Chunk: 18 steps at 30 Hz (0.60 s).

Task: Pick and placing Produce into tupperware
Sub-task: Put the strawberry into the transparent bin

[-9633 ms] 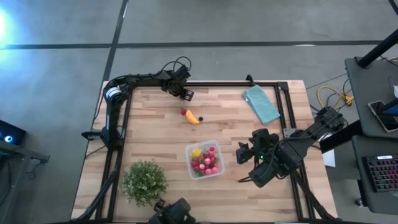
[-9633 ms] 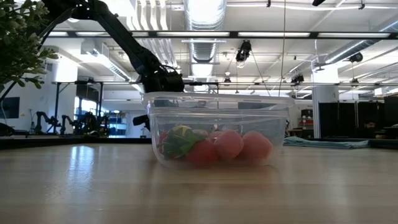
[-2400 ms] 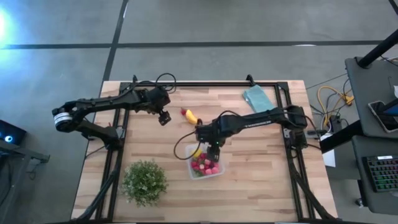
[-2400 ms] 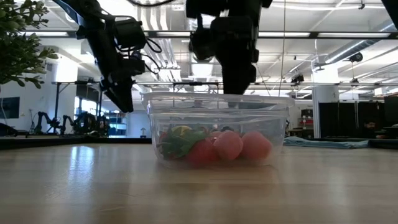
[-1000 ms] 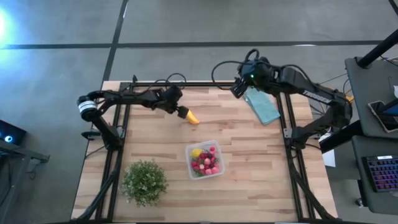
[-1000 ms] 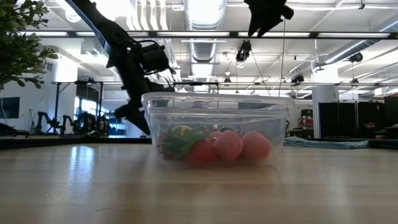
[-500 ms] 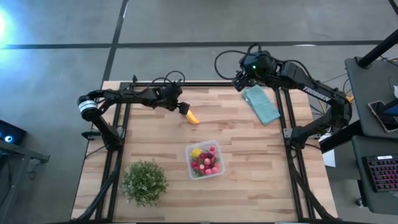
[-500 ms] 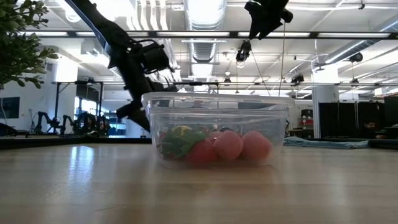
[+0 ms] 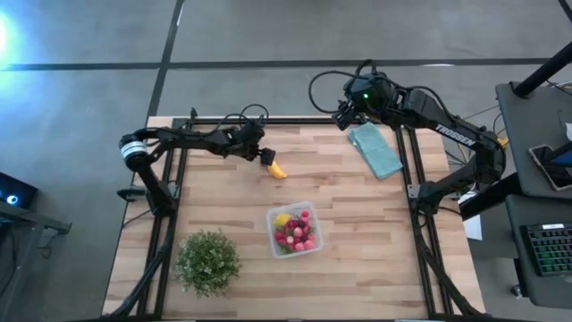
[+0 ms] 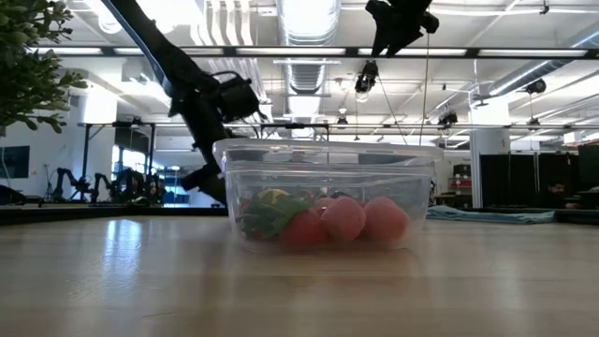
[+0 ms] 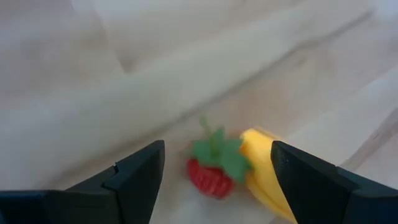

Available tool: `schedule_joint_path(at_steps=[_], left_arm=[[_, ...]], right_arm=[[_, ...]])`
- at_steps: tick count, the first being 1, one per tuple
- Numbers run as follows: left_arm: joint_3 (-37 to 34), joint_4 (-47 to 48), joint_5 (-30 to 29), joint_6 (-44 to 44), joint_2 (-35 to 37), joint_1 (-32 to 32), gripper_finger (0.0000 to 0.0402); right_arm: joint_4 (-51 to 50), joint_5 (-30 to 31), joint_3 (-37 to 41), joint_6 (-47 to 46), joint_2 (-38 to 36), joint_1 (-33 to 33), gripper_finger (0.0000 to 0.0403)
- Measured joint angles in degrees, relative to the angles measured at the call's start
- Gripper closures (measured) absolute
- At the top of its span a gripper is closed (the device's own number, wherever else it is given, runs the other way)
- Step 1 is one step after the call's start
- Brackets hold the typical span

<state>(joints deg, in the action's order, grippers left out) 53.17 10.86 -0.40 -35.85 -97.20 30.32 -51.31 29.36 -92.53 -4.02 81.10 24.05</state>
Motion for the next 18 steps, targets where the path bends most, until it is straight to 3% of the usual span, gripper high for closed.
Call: schedule_joint_path(at_steps=[5,18], left_arm=[[0.5,0.5,4.3,-1.3,-0.6,-0.2,0.0123],[-0.1,2.4,3.2,-0.2,-0.4,-1.2,0.0123]], right_arm=[[-0.4,0.0,0.0,-1.4,0.0,0.0,0.0177],[-0.3,0.1,0.0,-1.7,0.0,0.0,0.0177]])
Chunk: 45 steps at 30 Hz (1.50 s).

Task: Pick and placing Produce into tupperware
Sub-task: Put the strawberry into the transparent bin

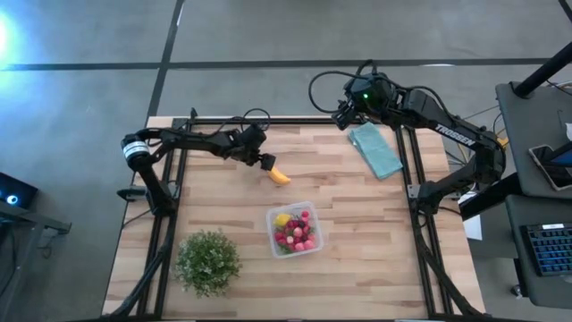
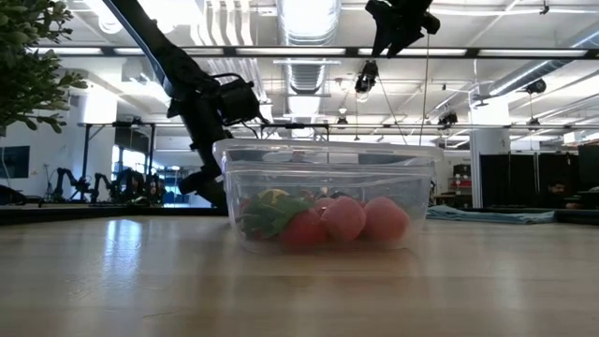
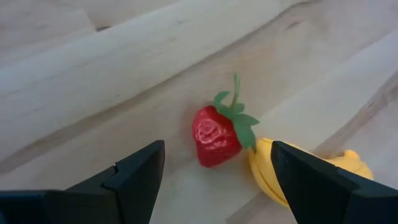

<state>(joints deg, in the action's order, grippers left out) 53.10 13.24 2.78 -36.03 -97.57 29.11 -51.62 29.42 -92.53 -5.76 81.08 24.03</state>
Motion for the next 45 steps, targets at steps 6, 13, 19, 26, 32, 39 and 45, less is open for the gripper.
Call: schedule_joint_path(at_steps=[6,13,19,26,32,39,45], left_arm=[[0.0,-0.1,-0.1,0.9,0.0,-0.5,0.0129],[0.0,-0.2,-0.7,2.8,0.0,-0.4,0.0176],[0.0,-0.8,-1.0,4.7,0.0,-0.4,0.0206],[0.0,-0.8,-2.2,6.9,0.1,-0.4,0.0224],[0.0,-1.3,-2.2,6.8,-0.7,-0.4,0.0229],[0.6,-1.2,-1.9,6.7,-2.9,-0.5,0.0229],[0.6,-2.7,-2.1,6.7,-2.6,-0.6,0.0229]], right_arm=[[0.0,0.0,0.0,-0.9,0.0,0.0,0.0177],[0.1,0.1,0.0,-2.3,0.0,0.0,0.0177],[0.1,0.1,0.0,-3.3,0.0,0.0,0.0177],[0.1,0.1,0.0,-3.8,0.0,0.0,0.0178],[0.1,0.1,0.0,-4.3,0.0,0.0,0.0179],[0.1,0.1,0.0,-4.3,0.0,0.0,0.0179],[0.0,0.1,0.0,-4.3,0.0,0.0,0.0179]])
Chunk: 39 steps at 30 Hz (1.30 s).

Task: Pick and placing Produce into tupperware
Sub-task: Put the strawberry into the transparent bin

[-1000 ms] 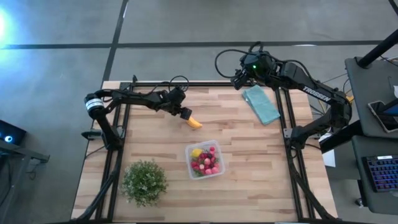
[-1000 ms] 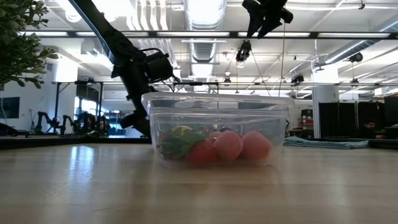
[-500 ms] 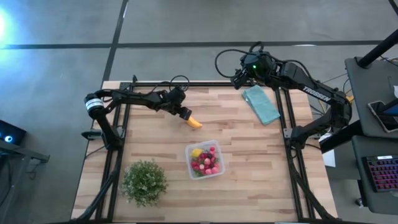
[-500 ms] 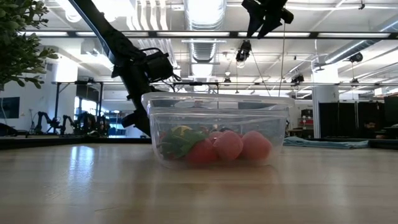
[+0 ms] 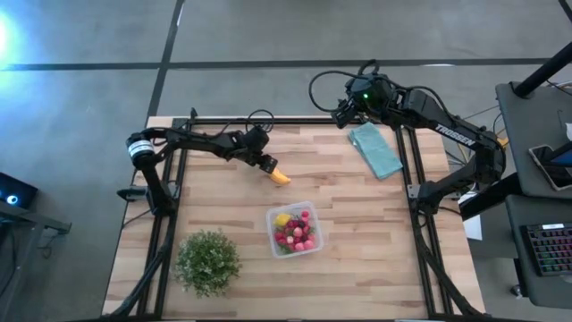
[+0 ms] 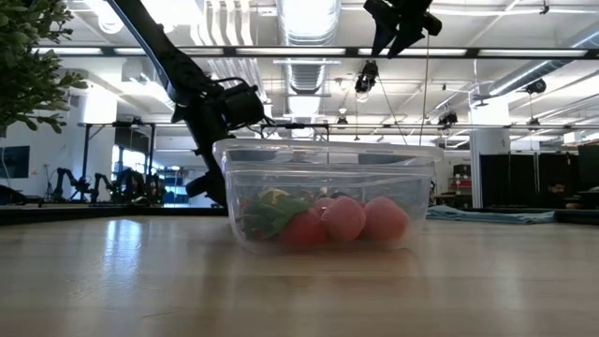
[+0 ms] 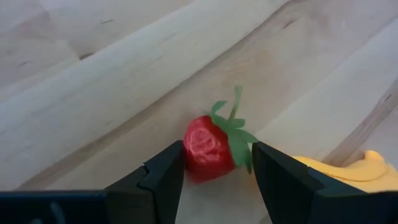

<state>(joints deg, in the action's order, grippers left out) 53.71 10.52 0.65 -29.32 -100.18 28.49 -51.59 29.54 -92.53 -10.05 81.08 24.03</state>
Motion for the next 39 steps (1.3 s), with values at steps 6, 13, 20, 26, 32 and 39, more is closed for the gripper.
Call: schedule_joint_path(at_steps=[6,13,20,26,32,39], left_arm=[[0.0,0.0,-0.6,0.2,0.0,0.0,0.0231],[0.0,0.0,-0.8,0.2,0.0,0.0,0.0279],[0.0,0.0,0.0,0.3,1.8,-0.1,0.0282],[0.3,-0.1,4.6,6.0,7.8,-2.4,0.0277],[0.4,-1.3,8.0,11.2,15.7,-8.3,0.0276],[0.3,-3.4,8.1,13.7,18.3,-18.4,0.0276]], right_arm=[[0.0,0.0,0.0,0.7,0.0,0.0,0.0179],[0.1,0.0,0.3,1.1,0.0,0.0,0.0179],[0.1,0.0,0.7,1.1,0.0,0.0,0.0179],[0.0,0.0,0.7,1.0,0.0,0.0,0.0179],[-0.7,0.0,1.0,-1.6,0.0,0.0,0.0179],[-3.9,-1.5,2.4,-6.8,0.0,-0.2,0.0179]])
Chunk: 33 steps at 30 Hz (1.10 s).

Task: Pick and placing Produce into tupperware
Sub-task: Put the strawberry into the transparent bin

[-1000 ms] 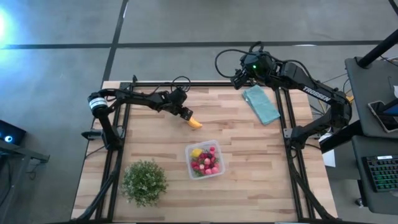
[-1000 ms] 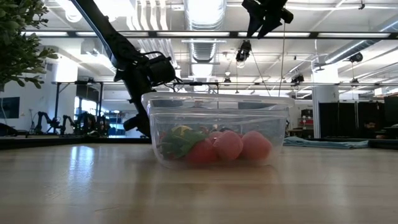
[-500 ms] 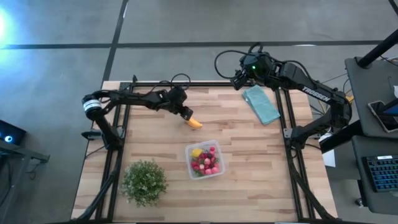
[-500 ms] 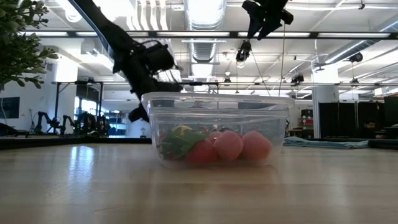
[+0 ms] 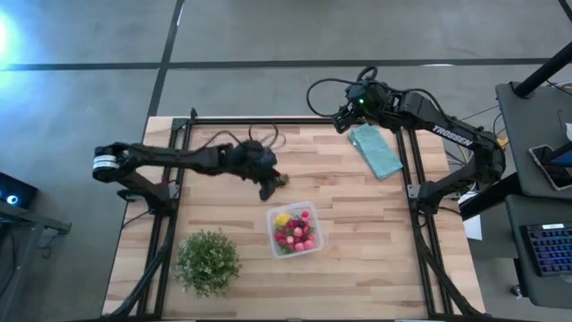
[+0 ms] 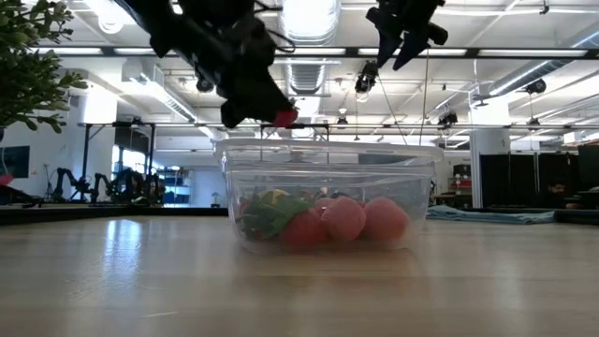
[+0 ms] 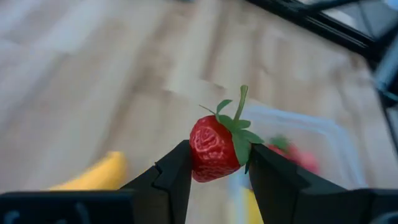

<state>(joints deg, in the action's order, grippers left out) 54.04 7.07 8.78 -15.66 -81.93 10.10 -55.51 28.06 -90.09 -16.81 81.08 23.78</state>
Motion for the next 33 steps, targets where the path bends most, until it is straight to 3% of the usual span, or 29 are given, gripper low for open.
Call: schedule_joint_path(at_steps=[4,12,18,22,29,33], left_arm=[[-0.1,-1.2,0.1,-0.8,-1.5,-5.8,0.0276],[0.5,-6.2,-1.5,-18.5,-8.0,-11.8,0.0276],[0.9,-11.1,8.3,-30.0,-15.8,-15.6,0.0276],[2.8,-11.6,8.6,-36.2,-19.5,-17.8,0.0276],[7.6,-7.8,-0.6,-37.9,-18.1,-19.1,0.0276],[9.1,-3.7,-5.7,-33.4,-16.7,-19.2,0.0275]], right_arm=[[-1.4,0.0,0.0,0.0,0.0,-1.3,0.0179],[-1.0,0.0,0.1,7.2,0.0,-2.4,0.0179],[-1.3,0.0,0.1,8.2,0.0,-2.4,0.0179],[-1.3,0.0,0.1,9.8,-0.1,-2.6,0.0179],[-1.7,-0.2,0.0,11.4,-0.2,-3.2,0.0179],[-1.7,-0.2,0.0,12.4,-0.4,-3.3,0.0179]])
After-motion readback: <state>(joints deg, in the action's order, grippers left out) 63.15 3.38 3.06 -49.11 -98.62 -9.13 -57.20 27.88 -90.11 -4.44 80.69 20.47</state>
